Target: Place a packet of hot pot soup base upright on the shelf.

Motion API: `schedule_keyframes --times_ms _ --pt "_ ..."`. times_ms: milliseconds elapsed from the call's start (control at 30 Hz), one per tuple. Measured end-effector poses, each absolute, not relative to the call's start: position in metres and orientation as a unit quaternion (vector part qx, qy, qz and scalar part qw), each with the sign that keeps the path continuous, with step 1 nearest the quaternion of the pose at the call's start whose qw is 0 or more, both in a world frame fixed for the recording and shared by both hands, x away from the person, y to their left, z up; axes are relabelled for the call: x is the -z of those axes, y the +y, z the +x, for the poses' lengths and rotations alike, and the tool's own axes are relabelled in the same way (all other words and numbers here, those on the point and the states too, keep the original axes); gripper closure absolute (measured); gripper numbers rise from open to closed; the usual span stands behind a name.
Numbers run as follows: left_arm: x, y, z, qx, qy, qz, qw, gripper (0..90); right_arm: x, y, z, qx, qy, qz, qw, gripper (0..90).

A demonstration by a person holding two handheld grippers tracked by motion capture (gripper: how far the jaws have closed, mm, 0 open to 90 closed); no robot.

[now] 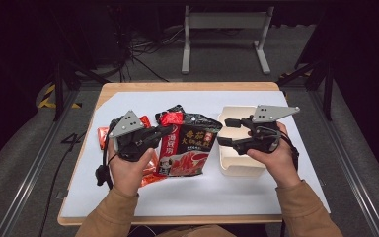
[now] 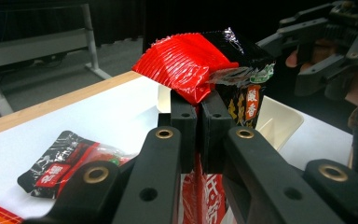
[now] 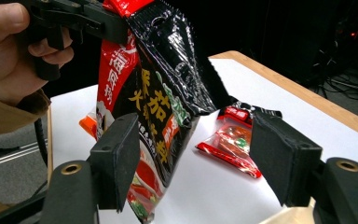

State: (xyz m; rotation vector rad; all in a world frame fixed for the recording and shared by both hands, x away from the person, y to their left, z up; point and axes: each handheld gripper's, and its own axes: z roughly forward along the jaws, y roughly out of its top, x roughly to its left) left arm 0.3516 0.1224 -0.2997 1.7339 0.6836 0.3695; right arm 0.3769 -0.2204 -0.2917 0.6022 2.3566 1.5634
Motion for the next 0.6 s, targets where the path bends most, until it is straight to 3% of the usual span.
schedule_keyframes --times_ms 333,600 --pt "0.300 0.119 0.349 -0.151 0.279 0.739 0.595 86.6 0.299 -0.207 0.380 -0.537 0.812 0.203 0.106 36.2" --pt "0.301 0.113 0.346 -0.140 0.259 0.744 0.600 86.3 0.305 -0.201 0.382 -0.542 0.813 0.194 0.081 45.9"
